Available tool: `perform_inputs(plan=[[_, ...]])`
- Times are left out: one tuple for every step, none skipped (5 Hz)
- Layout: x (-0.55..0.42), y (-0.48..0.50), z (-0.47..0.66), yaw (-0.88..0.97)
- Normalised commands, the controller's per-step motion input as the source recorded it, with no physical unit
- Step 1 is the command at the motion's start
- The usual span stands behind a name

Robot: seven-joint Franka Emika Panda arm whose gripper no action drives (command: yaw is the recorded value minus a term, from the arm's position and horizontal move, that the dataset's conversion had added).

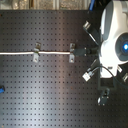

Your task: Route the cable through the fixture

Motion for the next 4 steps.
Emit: perform_inputs(plan=[[-0.008, 0.062, -0.48, -0.37], [-0.004, 0.047, -0.26, -0.54], [0.001, 0.000, -0.11, -0.26], [0.012, -0.048, 0.00, -0.38]])
